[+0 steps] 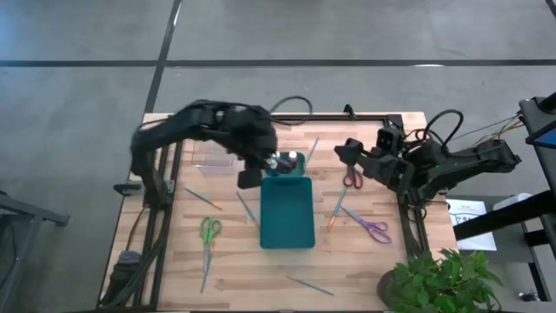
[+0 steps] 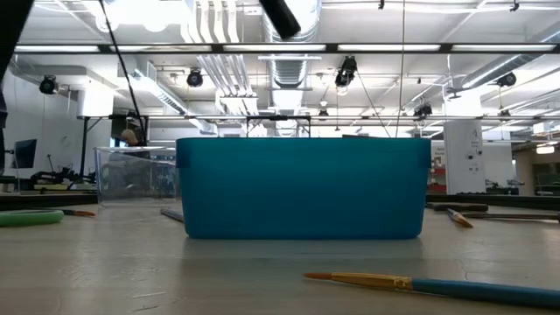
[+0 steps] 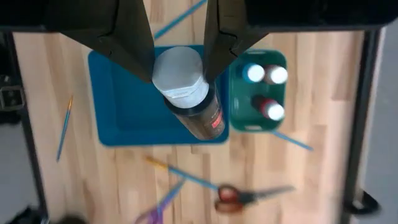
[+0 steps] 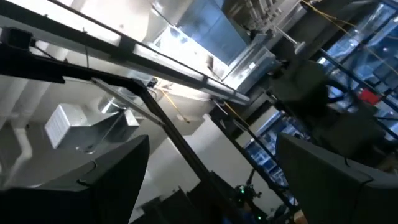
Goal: Pick & Place Paint Supplies
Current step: Put the black paint bottle into the green bin
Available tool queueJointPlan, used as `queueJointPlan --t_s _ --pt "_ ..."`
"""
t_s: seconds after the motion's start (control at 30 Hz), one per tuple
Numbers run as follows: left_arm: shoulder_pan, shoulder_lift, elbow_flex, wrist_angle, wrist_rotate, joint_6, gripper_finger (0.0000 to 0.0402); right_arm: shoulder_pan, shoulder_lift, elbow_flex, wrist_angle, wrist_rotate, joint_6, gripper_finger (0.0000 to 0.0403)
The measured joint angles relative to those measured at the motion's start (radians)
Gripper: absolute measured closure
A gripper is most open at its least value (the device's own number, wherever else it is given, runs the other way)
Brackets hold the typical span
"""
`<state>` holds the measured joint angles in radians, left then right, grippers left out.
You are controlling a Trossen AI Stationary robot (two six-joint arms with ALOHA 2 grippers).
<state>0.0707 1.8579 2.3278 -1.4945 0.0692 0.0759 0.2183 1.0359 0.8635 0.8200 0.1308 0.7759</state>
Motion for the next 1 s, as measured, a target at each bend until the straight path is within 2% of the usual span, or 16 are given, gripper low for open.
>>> queueJointPlan --t_s 0.17,0.37,1.0 --pt "0.012 0.087 0.023 -0.050 0.059 0.029 0.0293 0.025 -0.033 0.000 -0.074 0.003 -0.001 0.0059" --pt "0.026 0.150 0.028 -0.076 0.059 0.028 0.0293 0.037 -0.061 0.000 -0.128 0.007 -0.003 0.0059" --pt "0.124 0.288 0.028 0.012 0.055 -0.085 0.0293 0.039 -0.074 0.000 -0.171 0.027 -0.012 0.0059"
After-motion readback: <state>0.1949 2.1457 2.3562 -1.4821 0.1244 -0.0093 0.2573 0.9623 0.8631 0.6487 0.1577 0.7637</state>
